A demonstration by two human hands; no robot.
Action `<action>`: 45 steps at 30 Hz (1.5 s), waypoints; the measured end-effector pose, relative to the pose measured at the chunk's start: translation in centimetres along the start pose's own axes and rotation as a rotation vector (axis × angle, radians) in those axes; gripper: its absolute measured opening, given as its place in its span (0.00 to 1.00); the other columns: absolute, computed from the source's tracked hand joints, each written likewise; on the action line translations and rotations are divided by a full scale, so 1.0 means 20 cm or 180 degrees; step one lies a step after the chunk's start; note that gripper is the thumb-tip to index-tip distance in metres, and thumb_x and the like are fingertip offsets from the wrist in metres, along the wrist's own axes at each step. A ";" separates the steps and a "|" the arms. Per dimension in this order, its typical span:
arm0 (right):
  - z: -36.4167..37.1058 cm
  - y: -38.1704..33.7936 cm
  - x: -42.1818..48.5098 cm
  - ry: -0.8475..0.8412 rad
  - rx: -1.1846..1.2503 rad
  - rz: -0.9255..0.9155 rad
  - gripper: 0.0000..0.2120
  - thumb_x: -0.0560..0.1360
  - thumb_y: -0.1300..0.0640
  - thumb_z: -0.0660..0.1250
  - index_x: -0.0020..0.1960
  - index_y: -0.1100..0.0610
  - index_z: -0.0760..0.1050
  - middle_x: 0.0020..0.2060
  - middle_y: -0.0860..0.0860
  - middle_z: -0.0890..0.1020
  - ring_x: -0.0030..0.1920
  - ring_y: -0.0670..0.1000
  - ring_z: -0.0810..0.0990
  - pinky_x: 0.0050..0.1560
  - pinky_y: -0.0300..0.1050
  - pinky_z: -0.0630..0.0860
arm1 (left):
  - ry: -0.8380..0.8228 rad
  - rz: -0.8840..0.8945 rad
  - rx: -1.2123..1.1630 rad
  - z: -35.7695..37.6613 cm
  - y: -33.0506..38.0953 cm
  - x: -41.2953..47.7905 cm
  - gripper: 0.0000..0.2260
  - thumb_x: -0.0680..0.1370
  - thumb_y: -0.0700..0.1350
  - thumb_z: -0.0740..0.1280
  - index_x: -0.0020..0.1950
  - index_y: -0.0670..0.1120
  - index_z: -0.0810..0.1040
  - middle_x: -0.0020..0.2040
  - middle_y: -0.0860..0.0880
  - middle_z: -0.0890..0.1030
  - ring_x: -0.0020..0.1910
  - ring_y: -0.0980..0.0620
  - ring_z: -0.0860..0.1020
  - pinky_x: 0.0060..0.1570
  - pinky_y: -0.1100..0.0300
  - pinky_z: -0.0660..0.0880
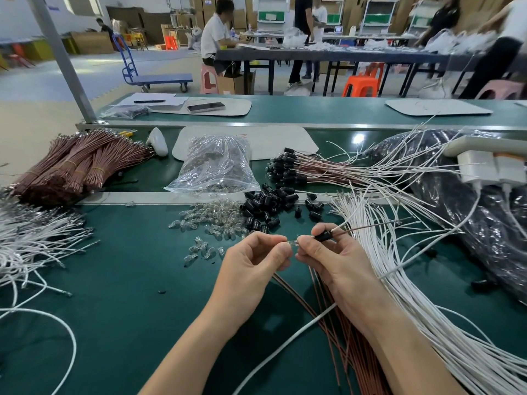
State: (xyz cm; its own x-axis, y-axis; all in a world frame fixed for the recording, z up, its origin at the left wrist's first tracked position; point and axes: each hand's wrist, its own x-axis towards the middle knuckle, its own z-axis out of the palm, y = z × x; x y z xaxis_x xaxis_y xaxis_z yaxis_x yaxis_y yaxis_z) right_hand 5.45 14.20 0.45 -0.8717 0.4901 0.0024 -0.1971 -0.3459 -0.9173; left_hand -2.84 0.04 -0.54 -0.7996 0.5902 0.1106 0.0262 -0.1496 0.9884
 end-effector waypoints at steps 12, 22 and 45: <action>0.00 0.01 0.01 -0.0107 0.0064 -0.0001 0.09 0.64 0.53 0.81 0.40 0.47 0.83 0.40 0.55 0.86 0.45 0.53 0.86 0.48 0.41 0.81 | 0.0033 0.0062 -0.0052 0.03 -0.01 -0.01 0.12 0.73 0.52 0.73 0.52 0.46 0.83 0.44 0.48 0.86 0.42 0.54 0.84 0.47 0.65 0.78; -0.01 0.00 0.02 -0.0130 0.0363 0.0304 0.12 0.65 0.63 0.75 0.46 0.58 0.76 0.37 0.58 0.82 0.36 0.52 0.84 0.42 0.41 0.82 | 0.0074 0.1276 0.2071 0.00 -0.06 -0.02 0.12 0.78 0.46 0.72 0.58 0.60 0.76 0.48 0.62 0.79 0.46 0.59 0.79 0.44 0.70 0.72; 0.00 0.00 0.00 -0.0208 0.0095 0.0278 0.09 0.64 0.55 0.79 0.43 0.48 0.84 0.39 0.56 0.84 0.39 0.50 0.84 0.42 0.40 0.81 | 0.0219 0.1332 0.2335 0.00 -0.04 -0.04 0.05 0.78 0.51 0.69 0.53 0.59 0.77 0.47 0.66 0.79 0.44 0.62 0.78 0.43 0.62 0.76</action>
State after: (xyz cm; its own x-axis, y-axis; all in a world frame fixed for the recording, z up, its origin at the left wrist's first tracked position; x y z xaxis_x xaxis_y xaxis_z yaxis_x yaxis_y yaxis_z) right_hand 5.35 14.22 0.41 -0.9133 0.4042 -0.0502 -0.1315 -0.4092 -0.9029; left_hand -2.33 -0.30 -1.41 -0.6715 0.5476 0.4992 0.6918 0.2218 0.6872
